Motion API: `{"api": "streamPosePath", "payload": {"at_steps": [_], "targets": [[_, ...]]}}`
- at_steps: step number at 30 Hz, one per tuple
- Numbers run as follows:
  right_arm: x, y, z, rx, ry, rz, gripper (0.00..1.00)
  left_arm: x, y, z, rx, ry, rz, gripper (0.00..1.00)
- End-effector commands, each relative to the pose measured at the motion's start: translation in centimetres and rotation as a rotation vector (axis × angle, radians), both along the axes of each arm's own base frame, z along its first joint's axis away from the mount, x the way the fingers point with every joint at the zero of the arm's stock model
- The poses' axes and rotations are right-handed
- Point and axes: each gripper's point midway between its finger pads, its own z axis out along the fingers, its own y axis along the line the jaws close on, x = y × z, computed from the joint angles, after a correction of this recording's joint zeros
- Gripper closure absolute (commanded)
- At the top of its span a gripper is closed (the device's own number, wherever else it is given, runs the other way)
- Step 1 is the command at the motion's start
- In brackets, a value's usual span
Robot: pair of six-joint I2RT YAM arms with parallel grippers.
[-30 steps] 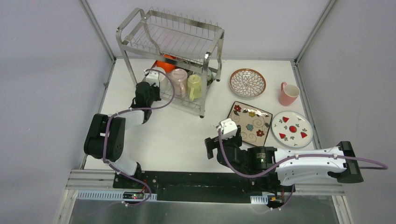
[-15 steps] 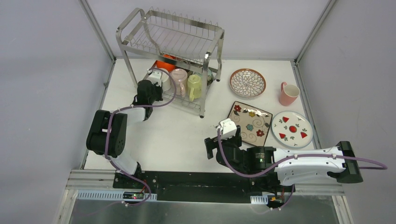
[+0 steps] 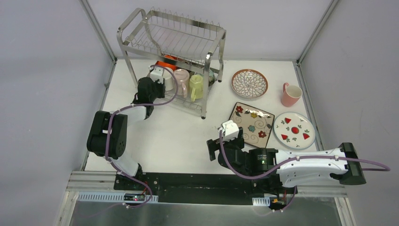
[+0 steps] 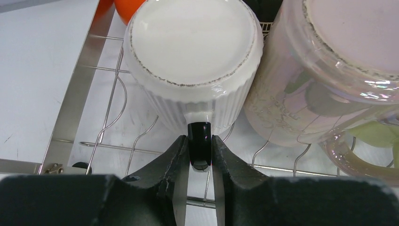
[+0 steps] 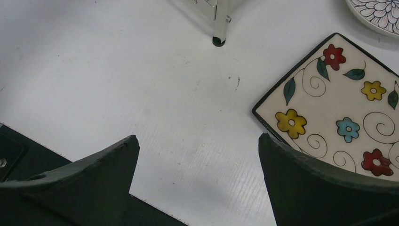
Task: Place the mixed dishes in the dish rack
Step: Turn the cup upside down in the dish rack, then pick up the cup at the corner of the board.
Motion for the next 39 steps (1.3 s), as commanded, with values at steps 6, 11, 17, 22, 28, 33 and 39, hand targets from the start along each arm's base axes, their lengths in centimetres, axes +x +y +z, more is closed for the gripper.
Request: {"api": "streamPosePath", "payload": {"at_steps": [6,11,17,22,28,33,39], "targets": [[0.3,-0.5,0.6,0.047,-0.001,-0.029,0.0,0.5,-1.0,3.6,-0.047,-0.081,-0.039,0.77],[0.3,-0.3,0.4,0.037,-0.002,-0.026,0.0,-0.2,-0.8,4.5,-0.088,-0.063,-0.014,0.76],[0.4,0.1,-0.1,0.018,-0.003,-0.031,0.0,-1.8,-0.9,7.6,-0.163,-0.034,-0.001,0.67],[0.9,0.1,-0.7,-0.007,-0.011,-0.06,0.0,-4.4,-0.7,9.9,-0.223,0.011,0.017,0.57],[1.7,0.1,-1.9,-0.03,0.031,-0.09,0.0,-9.0,-0.8,12.5,-0.271,0.003,-0.015,0.31],[3.2,-0.8,-2.4,-0.012,0.095,-0.154,0.0,-13.0,-1.3,14.0,-0.294,-0.003,-0.084,0.01],[5.6,-3.1,-2.0,0.063,0.131,-0.269,0.0,-16.9,-1.5,12.9,-0.352,0.051,-0.104,0.01]]}}
